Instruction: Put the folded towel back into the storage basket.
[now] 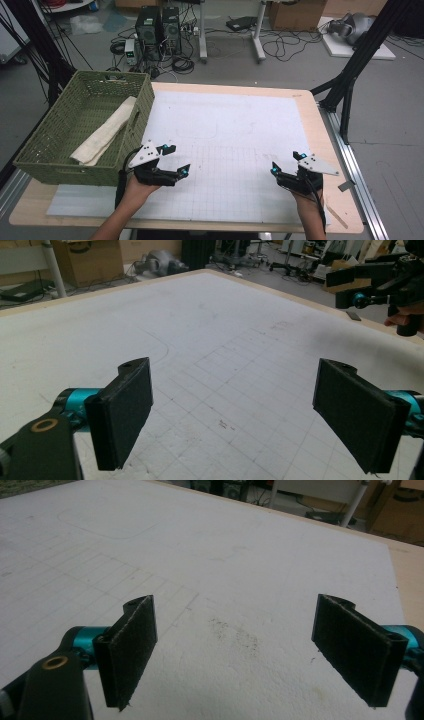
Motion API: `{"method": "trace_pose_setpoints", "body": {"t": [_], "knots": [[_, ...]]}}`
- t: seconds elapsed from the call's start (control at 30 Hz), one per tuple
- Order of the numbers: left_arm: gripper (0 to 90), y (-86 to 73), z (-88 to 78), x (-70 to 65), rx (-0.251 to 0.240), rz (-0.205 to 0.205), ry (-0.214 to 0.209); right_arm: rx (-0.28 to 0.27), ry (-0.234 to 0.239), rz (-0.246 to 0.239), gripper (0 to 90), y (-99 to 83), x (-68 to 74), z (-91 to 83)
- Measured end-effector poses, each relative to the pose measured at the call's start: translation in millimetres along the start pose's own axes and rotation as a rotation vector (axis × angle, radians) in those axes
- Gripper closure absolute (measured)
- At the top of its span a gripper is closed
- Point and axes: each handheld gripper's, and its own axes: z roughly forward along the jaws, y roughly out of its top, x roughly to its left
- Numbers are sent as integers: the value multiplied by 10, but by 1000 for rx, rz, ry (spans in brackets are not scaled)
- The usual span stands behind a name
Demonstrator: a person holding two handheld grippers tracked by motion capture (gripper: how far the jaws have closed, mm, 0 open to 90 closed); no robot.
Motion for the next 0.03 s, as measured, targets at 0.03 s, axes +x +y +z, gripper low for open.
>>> {"method": "trace_pose_setpoints", "body": {"t": [0.03], "knots": [[166,0,-1,4,2,2,3,0,-1,-1,171,0,-2,-3]]}}
